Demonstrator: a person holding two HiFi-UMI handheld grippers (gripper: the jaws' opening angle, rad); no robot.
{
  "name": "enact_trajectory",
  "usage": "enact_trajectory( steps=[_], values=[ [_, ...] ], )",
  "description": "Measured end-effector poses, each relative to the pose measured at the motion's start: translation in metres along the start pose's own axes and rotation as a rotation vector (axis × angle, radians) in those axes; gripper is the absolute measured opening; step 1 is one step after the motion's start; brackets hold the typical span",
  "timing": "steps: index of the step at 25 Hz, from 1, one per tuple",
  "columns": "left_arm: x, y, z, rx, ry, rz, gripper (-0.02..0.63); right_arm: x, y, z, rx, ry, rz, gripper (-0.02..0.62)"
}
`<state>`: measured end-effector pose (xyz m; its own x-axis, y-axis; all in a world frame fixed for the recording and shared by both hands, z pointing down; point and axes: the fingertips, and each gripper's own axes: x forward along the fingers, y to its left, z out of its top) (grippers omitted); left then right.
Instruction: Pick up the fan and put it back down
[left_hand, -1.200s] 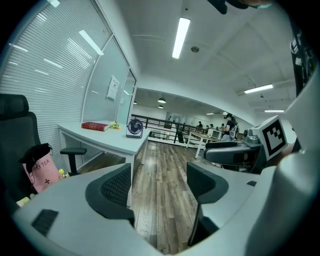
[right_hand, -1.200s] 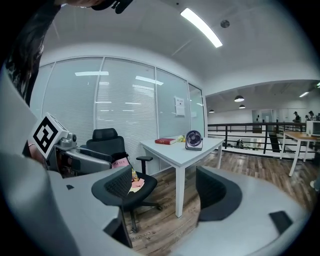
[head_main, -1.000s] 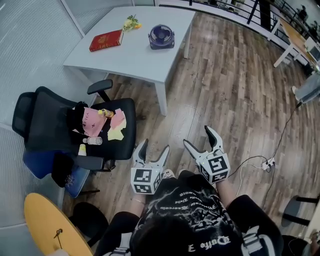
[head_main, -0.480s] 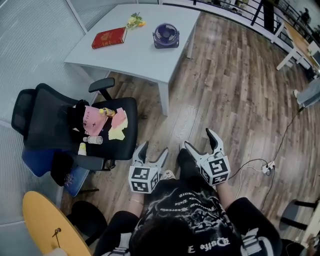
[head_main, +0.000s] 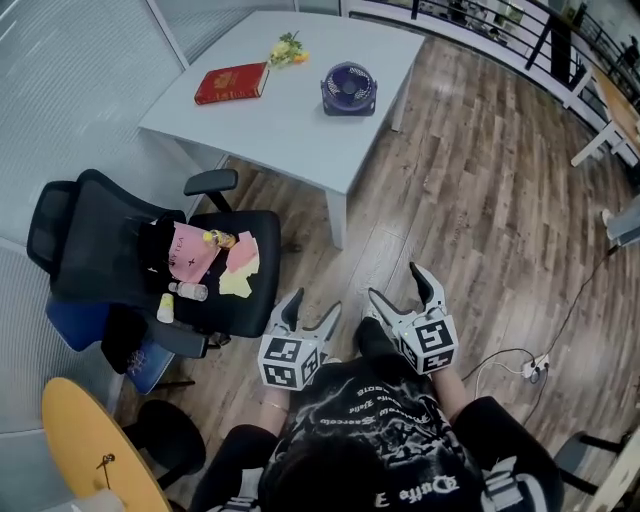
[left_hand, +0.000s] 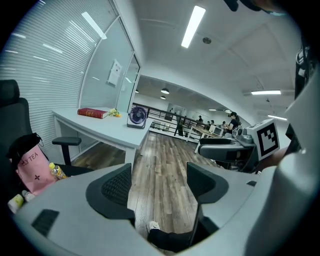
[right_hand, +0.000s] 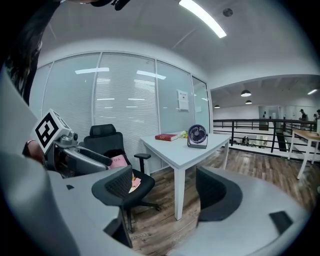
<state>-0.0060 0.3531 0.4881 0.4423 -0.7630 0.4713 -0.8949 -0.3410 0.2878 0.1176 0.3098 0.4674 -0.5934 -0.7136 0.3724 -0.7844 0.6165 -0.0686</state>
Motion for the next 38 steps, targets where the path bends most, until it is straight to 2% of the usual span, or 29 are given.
enact_trajectory(
  steps=[7,17,22,30,34,38],
  values=[
    [0.06,0.014,0.033,-0.051,-0.008,0.063,0.354,0.05,-0.053,0.018,-0.022,0.012,0.067,0.387],
    [0.14,0.001,0.075,-0.034,-0.031,0.104,0.354,0.086,-0.126,0.041,-0.056,-0.002,0.134,0.383],
    [0.164,-0.005,0.081,-0.036,-0.019,0.115,0.354,0.095,-0.145,0.046,-0.022,-0.013,0.152,0.379],
    [0.189,-0.008,0.099,0.005,-0.028,0.11,0.354,0.092,-0.165,0.042,0.0,-0.004,0.11,0.377],
    [0.202,0.006,0.103,0.008,-0.027,0.127,0.353,0.094,-0.174,0.044,0.049,-0.021,0.081,0.373],
    [0.215,0.027,0.114,0.012,-0.018,0.137,0.354,0.109,-0.184,0.041,0.04,0.009,0.054,0.371]
  ],
)
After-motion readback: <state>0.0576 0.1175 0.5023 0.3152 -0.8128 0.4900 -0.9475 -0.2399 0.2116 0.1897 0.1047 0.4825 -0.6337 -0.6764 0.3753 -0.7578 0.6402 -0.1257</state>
